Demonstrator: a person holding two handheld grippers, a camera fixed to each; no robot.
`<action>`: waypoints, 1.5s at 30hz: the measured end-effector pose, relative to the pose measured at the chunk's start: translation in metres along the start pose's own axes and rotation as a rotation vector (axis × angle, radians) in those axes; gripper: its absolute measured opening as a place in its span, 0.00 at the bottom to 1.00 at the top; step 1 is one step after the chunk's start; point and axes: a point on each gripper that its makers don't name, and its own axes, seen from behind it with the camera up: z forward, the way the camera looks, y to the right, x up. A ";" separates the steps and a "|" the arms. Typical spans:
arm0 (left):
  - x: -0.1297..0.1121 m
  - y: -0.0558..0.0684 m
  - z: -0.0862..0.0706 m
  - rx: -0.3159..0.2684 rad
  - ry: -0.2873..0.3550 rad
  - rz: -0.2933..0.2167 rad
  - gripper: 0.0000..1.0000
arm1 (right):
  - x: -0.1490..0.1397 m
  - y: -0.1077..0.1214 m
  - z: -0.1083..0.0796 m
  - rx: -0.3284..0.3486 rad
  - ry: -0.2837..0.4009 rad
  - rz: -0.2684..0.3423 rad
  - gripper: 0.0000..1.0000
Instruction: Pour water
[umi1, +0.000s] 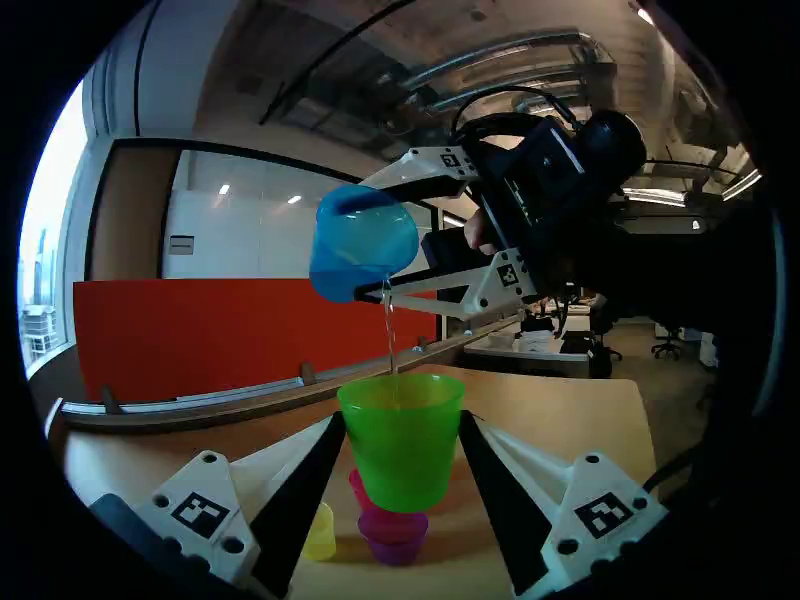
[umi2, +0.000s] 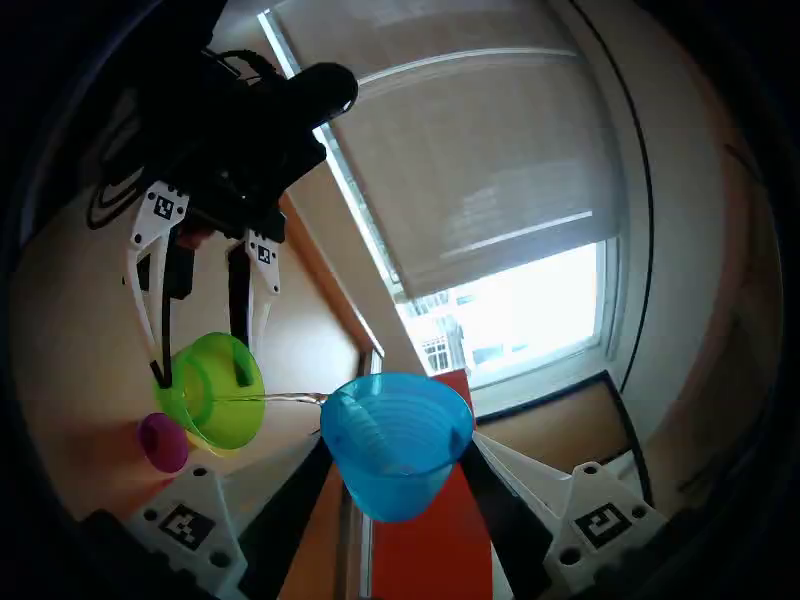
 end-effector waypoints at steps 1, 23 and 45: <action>0.000 0.000 0.000 0.000 0.000 0.000 0.83 | 0.000 0.000 0.000 -0.001 0.000 0.000 0.89; -0.001 0.001 0.001 -0.002 0.003 -0.005 0.83 | 0.001 0.004 -0.001 -0.005 0.001 -0.026 0.89; 0.001 0.002 0.002 -0.006 0.005 -0.002 0.83 | 0.002 0.005 -0.002 -0.004 -0.001 -0.059 0.89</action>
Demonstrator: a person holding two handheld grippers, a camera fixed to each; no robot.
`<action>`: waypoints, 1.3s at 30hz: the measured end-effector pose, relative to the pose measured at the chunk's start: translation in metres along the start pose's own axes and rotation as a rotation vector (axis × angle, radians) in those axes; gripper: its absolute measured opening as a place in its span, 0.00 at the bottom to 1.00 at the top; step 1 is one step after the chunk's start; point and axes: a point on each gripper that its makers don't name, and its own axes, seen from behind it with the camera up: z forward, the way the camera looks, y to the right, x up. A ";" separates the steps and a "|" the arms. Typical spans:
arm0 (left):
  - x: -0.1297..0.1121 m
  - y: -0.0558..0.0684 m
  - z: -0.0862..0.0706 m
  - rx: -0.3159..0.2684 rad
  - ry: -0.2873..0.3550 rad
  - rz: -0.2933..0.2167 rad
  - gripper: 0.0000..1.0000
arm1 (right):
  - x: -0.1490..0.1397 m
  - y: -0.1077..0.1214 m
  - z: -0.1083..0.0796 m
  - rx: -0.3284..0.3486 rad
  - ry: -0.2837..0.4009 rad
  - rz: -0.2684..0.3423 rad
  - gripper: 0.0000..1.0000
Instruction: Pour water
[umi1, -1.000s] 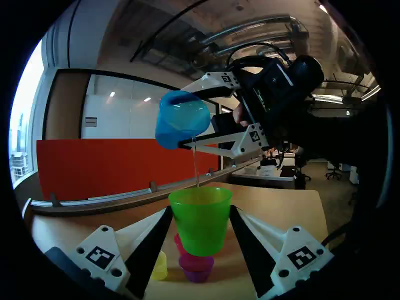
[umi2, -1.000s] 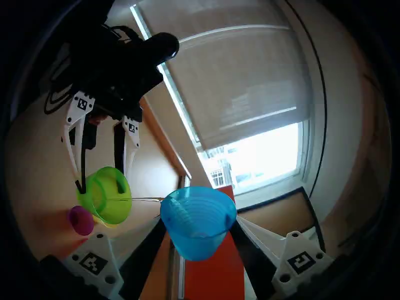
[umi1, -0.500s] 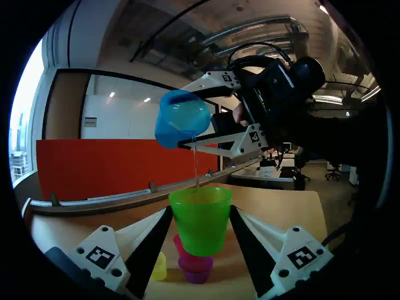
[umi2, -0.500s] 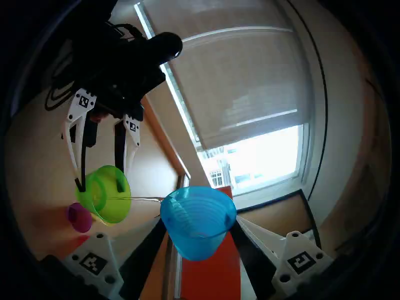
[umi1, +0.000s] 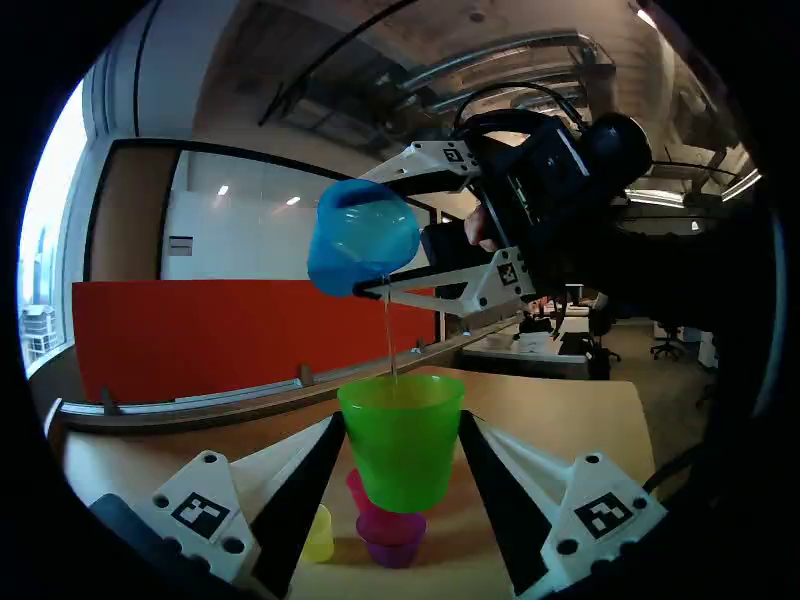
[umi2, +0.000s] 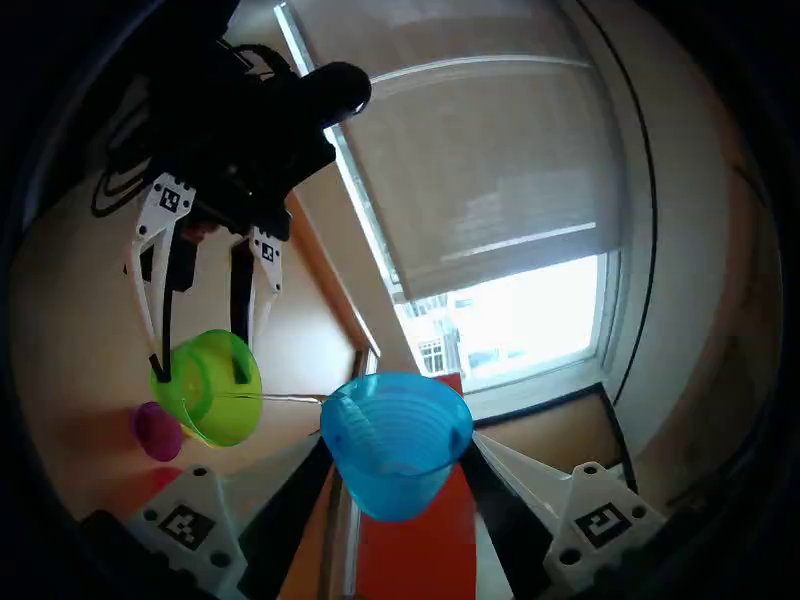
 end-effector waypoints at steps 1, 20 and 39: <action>0.000 0.000 0.000 -0.001 0.000 0.000 0.83 | 0.000 0.000 0.000 0.000 0.000 -0.002 0.89; 0.001 0.000 -0.002 0.002 -0.002 0.001 0.83 | 0.004 0.000 -0.003 -0.011 0.000 -0.041 0.89; 0.002 0.000 -0.002 0.003 0.001 0.003 0.83 | 0.004 -0.005 -0.004 -0.016 0.000 -0.087 0.89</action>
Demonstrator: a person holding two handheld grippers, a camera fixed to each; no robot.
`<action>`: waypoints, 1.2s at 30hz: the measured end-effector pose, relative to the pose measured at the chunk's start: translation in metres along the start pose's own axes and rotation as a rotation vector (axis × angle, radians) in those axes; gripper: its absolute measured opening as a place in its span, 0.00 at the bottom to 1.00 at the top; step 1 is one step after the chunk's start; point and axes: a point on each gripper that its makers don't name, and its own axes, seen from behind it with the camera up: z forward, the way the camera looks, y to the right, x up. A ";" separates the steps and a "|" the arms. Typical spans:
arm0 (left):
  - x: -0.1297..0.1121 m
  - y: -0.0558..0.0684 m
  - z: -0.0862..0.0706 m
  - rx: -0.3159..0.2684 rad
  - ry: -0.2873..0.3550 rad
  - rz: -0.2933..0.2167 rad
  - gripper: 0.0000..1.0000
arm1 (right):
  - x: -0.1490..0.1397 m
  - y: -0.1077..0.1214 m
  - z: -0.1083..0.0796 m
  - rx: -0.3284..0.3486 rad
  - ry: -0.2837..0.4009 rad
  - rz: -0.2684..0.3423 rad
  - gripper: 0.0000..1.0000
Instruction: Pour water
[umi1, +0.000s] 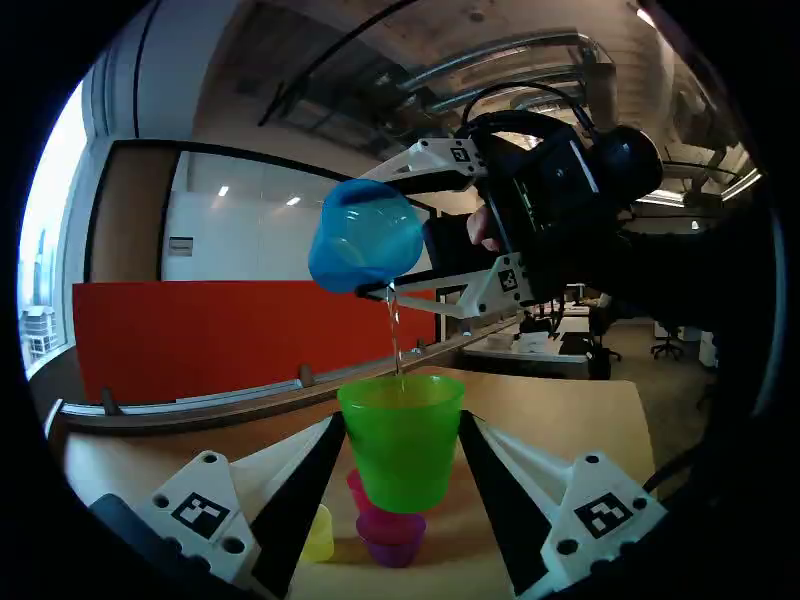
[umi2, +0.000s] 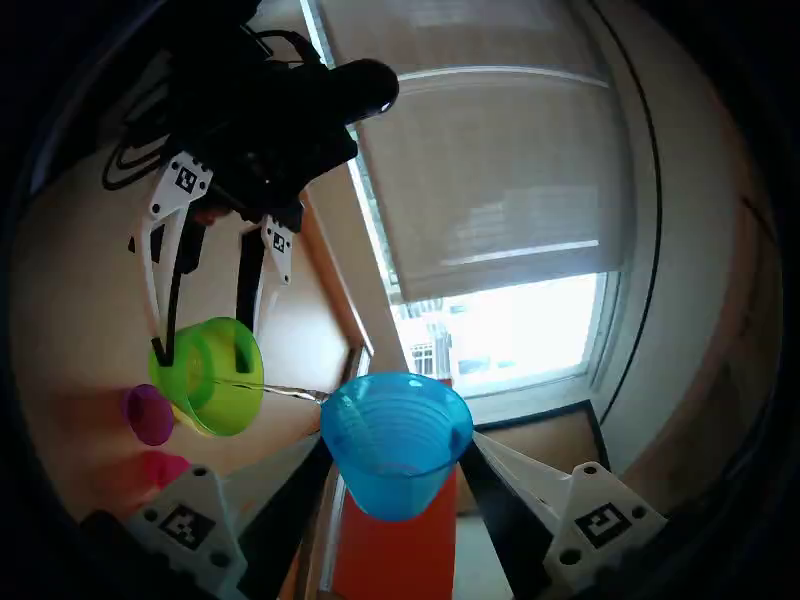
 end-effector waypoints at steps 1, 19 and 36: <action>0.000 0.000 0.000 0.000 0.001 0.000 0.83 | 0.000 0.000 0.000 0.000 0.000 -0.002 0.89; 0.000 0.000 -0.001 -0.002 0.006 -0.002 0.83 | 0.005 -0.001 0.000 -0.005 0.003 -0.042 0.88; 0.002 0.002 -0.001 -0.005 0.015 0.000 0.82 | 0.006 0.001 -0.002 -0.011 0.006 -0.068 0.88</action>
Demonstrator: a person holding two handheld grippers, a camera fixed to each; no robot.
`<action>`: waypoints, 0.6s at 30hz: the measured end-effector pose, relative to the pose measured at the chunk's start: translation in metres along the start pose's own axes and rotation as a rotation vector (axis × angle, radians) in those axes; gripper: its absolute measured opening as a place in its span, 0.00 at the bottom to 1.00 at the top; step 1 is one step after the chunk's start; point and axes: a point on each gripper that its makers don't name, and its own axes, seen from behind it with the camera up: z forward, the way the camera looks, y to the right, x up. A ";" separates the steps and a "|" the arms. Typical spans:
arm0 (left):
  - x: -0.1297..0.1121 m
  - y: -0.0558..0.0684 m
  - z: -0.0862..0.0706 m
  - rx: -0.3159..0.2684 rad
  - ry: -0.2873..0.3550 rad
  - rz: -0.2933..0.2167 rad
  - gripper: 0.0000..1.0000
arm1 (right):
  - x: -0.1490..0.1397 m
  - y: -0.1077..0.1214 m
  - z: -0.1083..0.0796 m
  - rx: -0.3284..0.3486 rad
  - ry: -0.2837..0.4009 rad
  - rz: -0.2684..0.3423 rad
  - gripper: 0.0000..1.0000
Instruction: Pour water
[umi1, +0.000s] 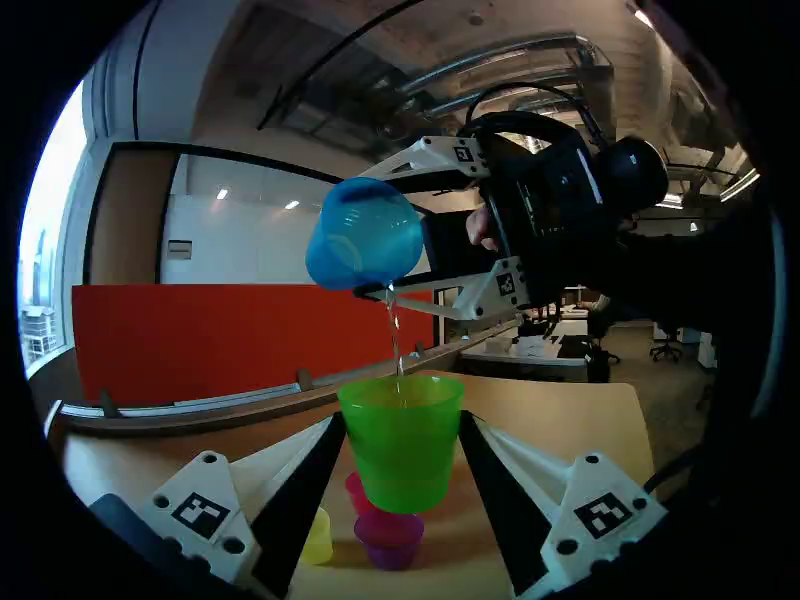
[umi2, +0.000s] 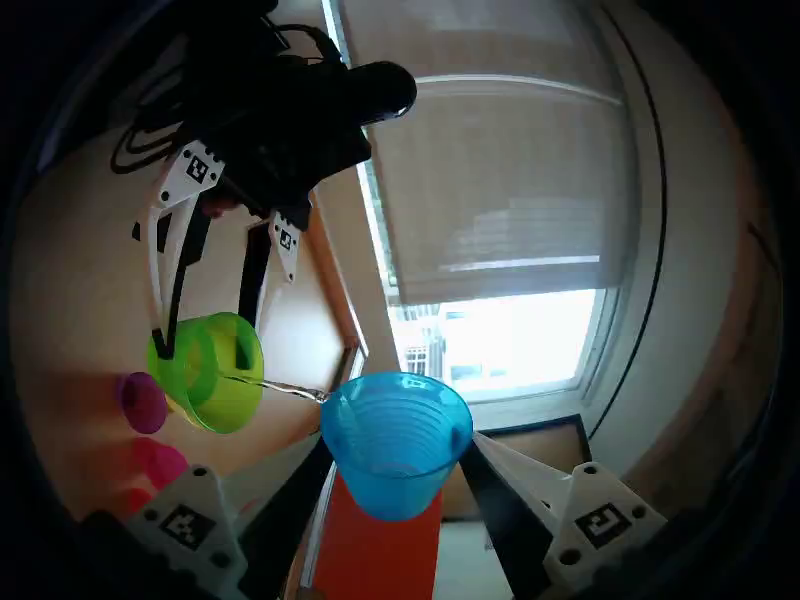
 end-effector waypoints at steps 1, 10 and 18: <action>0.000 0.000 0.000 0.000 0.001 -0.001 0.82 | 0.000 0.000 0.000 0.000 0.001 0.000 0.88; 0.001 -0.002 -0.001 0.000 0.004 -0.006 0.82 | 0.000 0.002 -0.001 0.001 0.002 -0.018 0.88; 0.003 -0.001 -0.001 -0.002 0.004 -0.005 0.82 | 0.001 0.004 -0.001 -0.002 0.003 -0.032 0.88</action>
